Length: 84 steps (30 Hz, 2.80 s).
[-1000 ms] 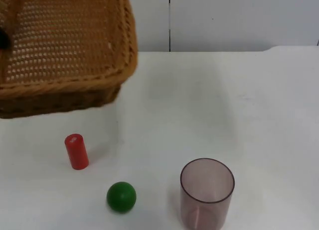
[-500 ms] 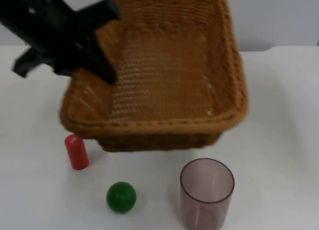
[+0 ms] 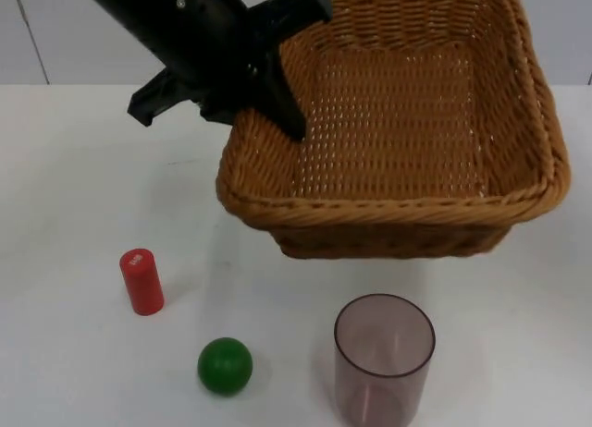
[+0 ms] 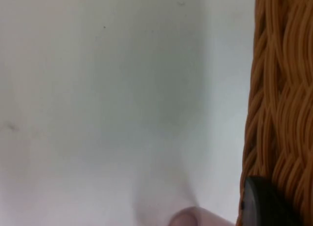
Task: Pick up the basket with the left hand and place the triangular block into the basket with the right hand.
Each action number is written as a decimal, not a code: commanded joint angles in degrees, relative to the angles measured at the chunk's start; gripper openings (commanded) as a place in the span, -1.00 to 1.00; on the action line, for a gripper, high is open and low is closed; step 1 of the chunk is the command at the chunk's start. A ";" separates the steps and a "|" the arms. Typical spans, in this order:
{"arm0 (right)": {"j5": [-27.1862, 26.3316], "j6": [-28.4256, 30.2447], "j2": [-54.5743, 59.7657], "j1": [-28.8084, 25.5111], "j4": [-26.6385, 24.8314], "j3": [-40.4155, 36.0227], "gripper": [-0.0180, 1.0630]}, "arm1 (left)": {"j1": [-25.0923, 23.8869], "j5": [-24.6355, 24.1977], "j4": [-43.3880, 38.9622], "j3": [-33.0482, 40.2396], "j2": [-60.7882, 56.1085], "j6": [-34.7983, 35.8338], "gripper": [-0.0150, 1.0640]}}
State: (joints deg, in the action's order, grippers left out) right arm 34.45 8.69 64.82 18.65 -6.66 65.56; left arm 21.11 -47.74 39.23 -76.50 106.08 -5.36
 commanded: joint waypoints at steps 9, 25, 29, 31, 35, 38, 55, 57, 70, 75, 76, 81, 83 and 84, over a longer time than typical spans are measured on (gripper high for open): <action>-7.52 0.93 10.14 12.33 0.45 0.03 -0.97 | 0.30 -1.06 -1.19 -0.91 -0.26 1.21 -0.98; -8.47 3.20 29.15 15.33 0.73 5.20 -0.97 | 0.30 -1.42 -0.88 -0.91 -0.26 1.43 -0.98; -7.98 3.53 31.25 15.33 2.11 5.51 -0.97 | 0.30 -1.20 -0.88 -0.91 -0.26 1.43 -0.98; -7.98 4.51 31.96 15.33 2.11 5.51 -0.97 | 0.30 -1.09 -0.88 -0.91 -0.26 1.43 -0.98; -8.75 5.97 34.50 15.33 2.66 5.51 -0.97 | 0.30 -1.09 -0.88 -0.91 -0.26 1.43 -0.98; -8.97 5.97 35.34 15.33 2.66 5.51 -0.97 | 0.30 -1.09 -0.88 -0.91 -0.26 1.43 -0.98; -10.54 6.08 34.80 15.33 4.06 5.51 0.97 | 0.30 -1.66 -0.88 -0.91 -0.26 1.43 -0.98; -10.77 6.20 33.05 15.33 4.06 5.51 0.97 | 0.30 -1.97 -0.88 -0.91 -0.26 1.54 -0.98; -8.62 2.32 13.78 15.11 4.29 5.51 0.97 | 0.30 -2.91 -0.88 -0.91 -0.26 1.54 -0.98; -8.73 0.47 6.18 13.63 5.01 5.51 0.97 | 0.30 -2.91 -0.88 -0.91 -0.26 1.54 -0.98; -8.29 -0.82 4.47 12.15 5.01 5.51 0.97 | 0.30 -2.91 -0.88 -0.91 -0.26 1.54 -0.98; -3.39 -3.12 -0.67 0.99 4.78 5.51 0.97 | 0.30 -2.91 -0.88 -0.91 -0.26 1.54 -0.98; -1.71 -0.77 -1.85 -6.46 3.80 5.51 0.97 | 0.30 -2.89 -0.88 -0.91 -0.26 1.25 -0.98; -1.30 0.57 -2.13 -10.04 2.09 5.51 0.97 | 0.30 -2.89 -1.01 -0.91 -0.26 1.24 -0.98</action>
State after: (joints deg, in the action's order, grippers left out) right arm 31.63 7.41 63.62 13.10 -2.80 70.70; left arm 21.11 -50.30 36.52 -76.99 106.60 -4.08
